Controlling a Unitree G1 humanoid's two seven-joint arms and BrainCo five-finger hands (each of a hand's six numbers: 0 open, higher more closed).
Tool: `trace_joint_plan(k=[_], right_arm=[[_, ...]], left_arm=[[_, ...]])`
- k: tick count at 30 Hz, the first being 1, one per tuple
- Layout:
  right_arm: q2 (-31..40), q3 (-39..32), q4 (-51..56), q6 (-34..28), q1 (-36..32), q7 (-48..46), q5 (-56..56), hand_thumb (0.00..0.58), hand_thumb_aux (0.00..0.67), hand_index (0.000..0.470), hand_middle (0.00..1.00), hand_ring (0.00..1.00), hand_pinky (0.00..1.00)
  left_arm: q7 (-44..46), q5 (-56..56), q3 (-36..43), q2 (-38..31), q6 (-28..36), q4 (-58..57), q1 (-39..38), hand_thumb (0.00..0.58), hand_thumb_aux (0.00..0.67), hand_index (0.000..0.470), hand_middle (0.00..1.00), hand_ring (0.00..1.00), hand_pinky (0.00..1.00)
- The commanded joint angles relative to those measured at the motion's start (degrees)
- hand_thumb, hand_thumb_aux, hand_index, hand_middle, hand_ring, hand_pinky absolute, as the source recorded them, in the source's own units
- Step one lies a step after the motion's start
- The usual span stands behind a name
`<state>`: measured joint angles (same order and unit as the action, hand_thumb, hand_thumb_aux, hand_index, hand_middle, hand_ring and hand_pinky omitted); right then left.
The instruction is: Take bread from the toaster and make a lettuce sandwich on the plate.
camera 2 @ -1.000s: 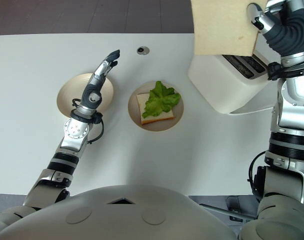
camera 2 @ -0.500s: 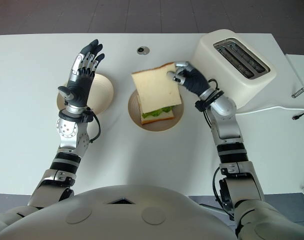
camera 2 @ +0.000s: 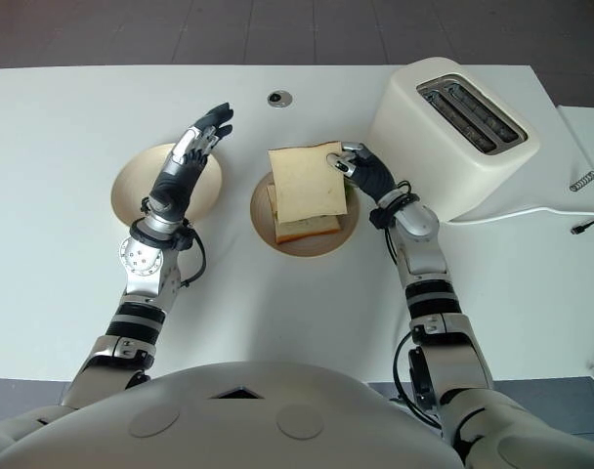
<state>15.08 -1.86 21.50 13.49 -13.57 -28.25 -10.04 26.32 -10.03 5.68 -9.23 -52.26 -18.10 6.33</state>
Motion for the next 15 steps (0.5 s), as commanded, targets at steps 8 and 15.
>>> trace_joint_plan(k=[8,15], right_arm=[[0.4,-4.0,5.4,0.7,-0.3,-1.8,6.5,0.58,0.67,0.47,1.0,1.0,1.0],[1.6,-5.6,13.9,7.3,-3.1,7.5,16.0,0.58,0.67,0.47,1.0,1.0,1.0]], left_arm=[[-6.4,19.4,1.9,-0.8,-7.2,-6.8,0.3,0.0,0.0,0.0,0.0,0.0,0.0],[-11.5,31.4,4.7,-2.1,-7.7,-7.5,0.1,0.0,0.0,0.0,0.0,0.0,0.0]])
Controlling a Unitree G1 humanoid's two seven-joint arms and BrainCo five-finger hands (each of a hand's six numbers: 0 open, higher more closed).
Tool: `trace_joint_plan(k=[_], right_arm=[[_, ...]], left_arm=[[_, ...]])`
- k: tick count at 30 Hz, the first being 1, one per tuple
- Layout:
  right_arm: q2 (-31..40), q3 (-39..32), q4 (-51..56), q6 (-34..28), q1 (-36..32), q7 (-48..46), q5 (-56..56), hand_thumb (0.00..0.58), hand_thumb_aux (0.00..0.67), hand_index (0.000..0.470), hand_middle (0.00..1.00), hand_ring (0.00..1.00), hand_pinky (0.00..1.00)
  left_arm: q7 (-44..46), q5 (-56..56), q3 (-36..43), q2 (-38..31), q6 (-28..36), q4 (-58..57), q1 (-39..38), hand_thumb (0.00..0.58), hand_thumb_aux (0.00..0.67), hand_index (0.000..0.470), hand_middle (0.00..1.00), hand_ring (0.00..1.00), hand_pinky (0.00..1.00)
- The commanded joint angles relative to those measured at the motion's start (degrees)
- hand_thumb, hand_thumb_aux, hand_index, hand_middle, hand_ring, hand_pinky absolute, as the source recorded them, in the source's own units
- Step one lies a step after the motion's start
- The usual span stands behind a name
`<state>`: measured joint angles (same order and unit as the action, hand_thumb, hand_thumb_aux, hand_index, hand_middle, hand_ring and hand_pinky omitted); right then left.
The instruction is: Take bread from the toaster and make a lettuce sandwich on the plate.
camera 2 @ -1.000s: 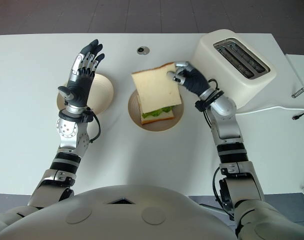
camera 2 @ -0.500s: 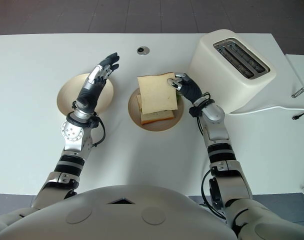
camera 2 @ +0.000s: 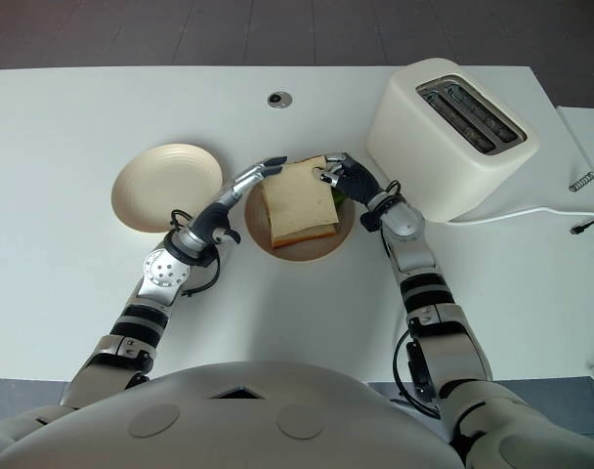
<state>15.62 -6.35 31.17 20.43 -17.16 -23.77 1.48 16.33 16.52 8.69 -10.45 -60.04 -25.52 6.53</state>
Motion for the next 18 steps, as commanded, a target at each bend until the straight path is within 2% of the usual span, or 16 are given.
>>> trace_joint_plan(k=[1,6,9,10,11,12,13,14,16,18], right_arm=[[1.2,-1.4,4.7,0.9,0.2,3.9,5.4,0.58,0.67,0.47,1.0,1.0,1.0],[2.2,-3.1,4.4,3.4,0.5,5.4,8.4,0.58,0.67,0.47,1.0,1.0,1.0],[2.8,-4.0,2.2,4.4,1.3,4.8,9.2,0.58,0.662,0.464,1.0,1.0,1.0],[3.0,-4.4,1.4,4.7,1.6,4.7,9.6,0.564,0.56,0.393,1.0,1.0,1.0],[3.1,-4.7,0.5,4.9,1.9,4.5,9.7,0.528,0.47,0.33,1.0,1.0,1.0],[3.1,-4.8,-0.4,5.1,2.2,4.4,9.6,0.462,0.368,0.258,0.99,0.99,0.99],[2.8,-4.5,-1.2,5.0,2.4,3.8,8.3,0.14,0.087,0.061,0.99,0.99,0.99],[2.6,-4.1,-1.9,4.8,2.5,3.6,7.4,0.0,0.0,0.0,0.98,0.98,0.98],[1.8,-2.6,-4.1,4.0,2.7,2.9,4.1,0.0,0.0,0.0,0.95,0.95,0.95],[0.8,-0.4,-5.8,3.8,2.2,4.6,2.2,0.0,0.0,0.0,0.73,0.73,0.73]], left_arm=[[-1.3,6.3,2.9,-1.5,0.3,-0.2,-0.3,0.0,0.0,0.0,0.0,0.0,0.0],[-2.7,20.1,8.5,-6.0,4.8,0.7,-1.6,0.0,0.0,0.0,0.0,0.0,0.0],[-3.8,22.8,11.4,-6.5,6.9,3.0,-2.0,0.0,0.0,0.0,0.0,0.0,0.0],[-4.5,23.7,12.2,-6.8,7.7,3.0,-1.8,0.0,0.0,0.0,0.0,0.0,0.0],[-5.0,24.2,12.7,-7.0,8.4,2.8,-1.5,0.0,0.0,0.0,0.0,0.0,0.0],[-5.5,24.5,13.1,-7.2,9.0,2.6,-1.3,0.0,0.0,0.0,0.0,0.0,0.0],[-5.9,24.5,13.7,-7.5,9.3,2.2,-1.2,0.0,0.0,0.0,0.0,0.0,0.0],[-6.2,24.4,14.2,-7.7,9.5,2.0,-1.1,0.0,0.0,0.0,0.0,0.0,0.0],[-6.9,24.1,15.2,-8.2,9.7,1.8,-1.0,0.0,0.0,0.0,0.0,0.0,0.0],[-7.4,23.9,16.1,-8.6,10.0,1.7,-0.8,0.0,0.0,0.0,0.0,0.0,0.0]])
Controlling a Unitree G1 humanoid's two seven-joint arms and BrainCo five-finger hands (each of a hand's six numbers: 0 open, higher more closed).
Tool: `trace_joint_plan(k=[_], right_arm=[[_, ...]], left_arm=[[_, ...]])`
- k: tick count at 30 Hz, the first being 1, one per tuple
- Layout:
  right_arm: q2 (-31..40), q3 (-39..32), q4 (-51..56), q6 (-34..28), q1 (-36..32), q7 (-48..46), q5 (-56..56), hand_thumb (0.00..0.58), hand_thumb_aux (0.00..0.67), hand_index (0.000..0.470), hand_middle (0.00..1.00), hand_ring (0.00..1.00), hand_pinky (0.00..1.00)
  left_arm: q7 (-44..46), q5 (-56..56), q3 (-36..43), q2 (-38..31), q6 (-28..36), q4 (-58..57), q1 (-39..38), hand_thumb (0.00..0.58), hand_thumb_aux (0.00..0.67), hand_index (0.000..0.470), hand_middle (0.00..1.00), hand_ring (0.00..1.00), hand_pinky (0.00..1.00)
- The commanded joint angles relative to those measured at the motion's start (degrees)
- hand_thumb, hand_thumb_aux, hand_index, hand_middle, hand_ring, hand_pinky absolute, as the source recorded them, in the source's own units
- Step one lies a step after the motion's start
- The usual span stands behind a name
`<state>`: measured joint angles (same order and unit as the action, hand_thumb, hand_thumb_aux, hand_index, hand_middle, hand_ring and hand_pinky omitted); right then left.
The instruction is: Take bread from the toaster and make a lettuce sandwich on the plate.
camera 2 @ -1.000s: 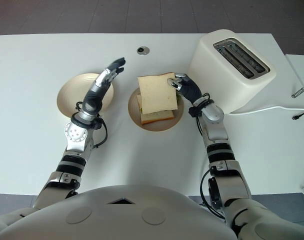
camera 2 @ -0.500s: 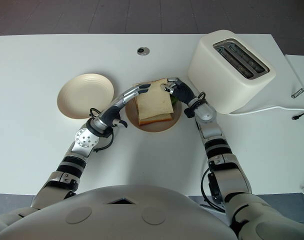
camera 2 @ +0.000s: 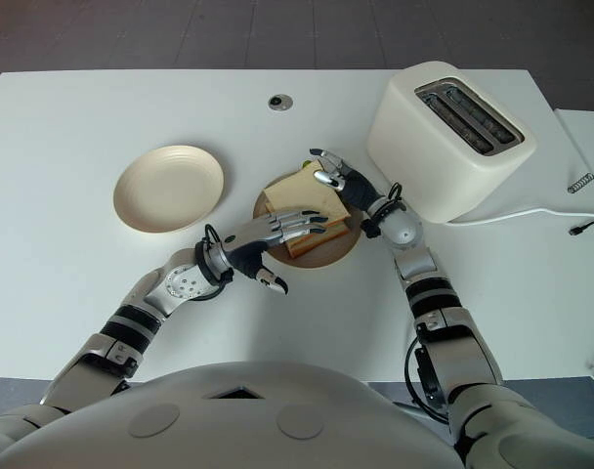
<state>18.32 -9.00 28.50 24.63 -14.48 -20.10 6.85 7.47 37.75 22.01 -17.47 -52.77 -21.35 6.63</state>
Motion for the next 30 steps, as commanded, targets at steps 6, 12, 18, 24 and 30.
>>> trace_joint_plan(k=[6,12,18,24,30], right_arm=[[-5.4,9.3,-10.9,3.6,-1.5,6.9,-8.7,0.0,0.0,0.0,0.14,0.14,0.14],[-5.8,9.9,-12.9,5.1,-0.9,5.3,-11.1,0.0,0.0,0.0,0.0,0.0,0.0],[-1.3,5.2,-24.9,-1.5,6.1,-18.3,-30.3,0.58,0.67,0.47,0.98,0.98,0.98],[11.2,0.8,-39.6,-7.3,19.7,-47.2,-44.2,0.58,0.67,0.47,1.0,1.0,1.0],[16.6,-7.0,-29.1,2.8,23.1,-57.4,-26.4,0.58,0.67,0.47,1.0,1.0,1.0]], left_arm=[[0.4,2.3,4.7,-2.6,4.1,-3.2,-0.3,0.0,0.0,0.0,0.0,0.0,0.0],[-1.6,-0.1,4.0,-3.5,3.2,-1.5,0.2,0.0,0.0,0.0,0.0,0.0,0.0],[0.7,-24.4,3.5,-5.2,-5.3,5.9,-0.2,0.58,0.67,0.47,1.0,1.0,1.0],[20.2,-53.2,20.4,-17.4,-9.5,15.7,-3.2,0.58,0.67,0.47,1.0,1.0,1.0],[35.6,-49.6,25.6,-18.2,-5.2,6.9,-4.3,0.58,0.67,0.47,1.0,1.0,1.0]])
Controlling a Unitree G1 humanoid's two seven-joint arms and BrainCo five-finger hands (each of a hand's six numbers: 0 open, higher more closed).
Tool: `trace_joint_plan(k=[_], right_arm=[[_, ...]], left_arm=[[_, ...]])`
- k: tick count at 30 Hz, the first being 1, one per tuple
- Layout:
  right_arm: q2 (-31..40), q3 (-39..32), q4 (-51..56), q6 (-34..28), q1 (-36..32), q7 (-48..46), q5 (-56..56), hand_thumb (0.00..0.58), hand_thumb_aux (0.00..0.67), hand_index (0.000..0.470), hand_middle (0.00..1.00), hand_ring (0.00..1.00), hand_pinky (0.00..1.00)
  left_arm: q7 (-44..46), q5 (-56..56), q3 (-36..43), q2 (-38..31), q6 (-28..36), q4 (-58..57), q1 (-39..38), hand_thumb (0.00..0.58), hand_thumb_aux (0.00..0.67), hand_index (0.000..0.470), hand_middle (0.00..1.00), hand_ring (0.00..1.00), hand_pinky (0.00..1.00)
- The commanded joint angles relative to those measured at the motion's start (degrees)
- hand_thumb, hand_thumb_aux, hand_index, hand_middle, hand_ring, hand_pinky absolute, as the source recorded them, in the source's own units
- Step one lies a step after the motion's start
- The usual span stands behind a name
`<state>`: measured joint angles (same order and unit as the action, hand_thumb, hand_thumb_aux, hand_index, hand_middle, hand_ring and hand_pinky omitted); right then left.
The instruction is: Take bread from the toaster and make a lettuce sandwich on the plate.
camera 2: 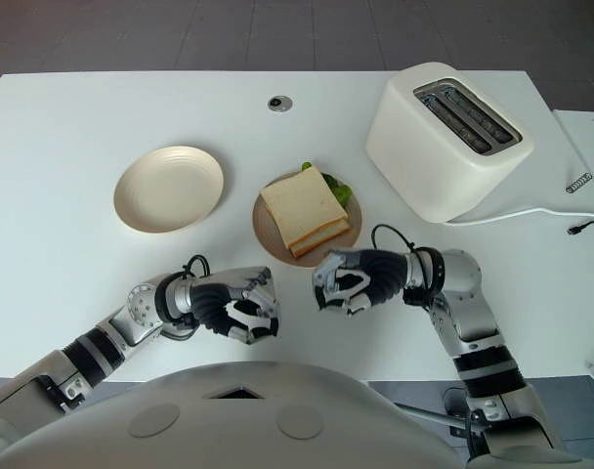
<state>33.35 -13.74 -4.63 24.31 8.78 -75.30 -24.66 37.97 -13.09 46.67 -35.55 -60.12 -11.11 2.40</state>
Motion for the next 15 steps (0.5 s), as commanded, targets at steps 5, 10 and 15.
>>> trace_joint_plan(k=[5,10,15], right_arm=[[2.8,-4.7,13.7,7.3,-2.0,-1.2,14.9,0.58,0.67,0.47,1.0,1.0,1.0],[-6.4,-0.4,29.2,13.2,-14.4,25.6,30.3,0.58,0.67,0.47,1.0,1.0,1.0],[-11.1,1.5,38.0,18.8,-21.1,45.2,38.8,0.58,0.67,0.47,1.0,1.0,1.0]], left_arm=[[7.2,6.2,-2.3,2.7,5.5,-9.7,-0.2,0.58,0.67,0.47,1.0,1.0,1.0],[-5.6,19.8,-9.9,10.2,9.6,-18.7,3.3,0.58,0.67,0.47,1.0,1.0,1.0],[-23.3,34.0,-15.5,14.3,12.5,-27.2,8.5,0.58,0.67,0.47,1.0,1.0,1.0]])
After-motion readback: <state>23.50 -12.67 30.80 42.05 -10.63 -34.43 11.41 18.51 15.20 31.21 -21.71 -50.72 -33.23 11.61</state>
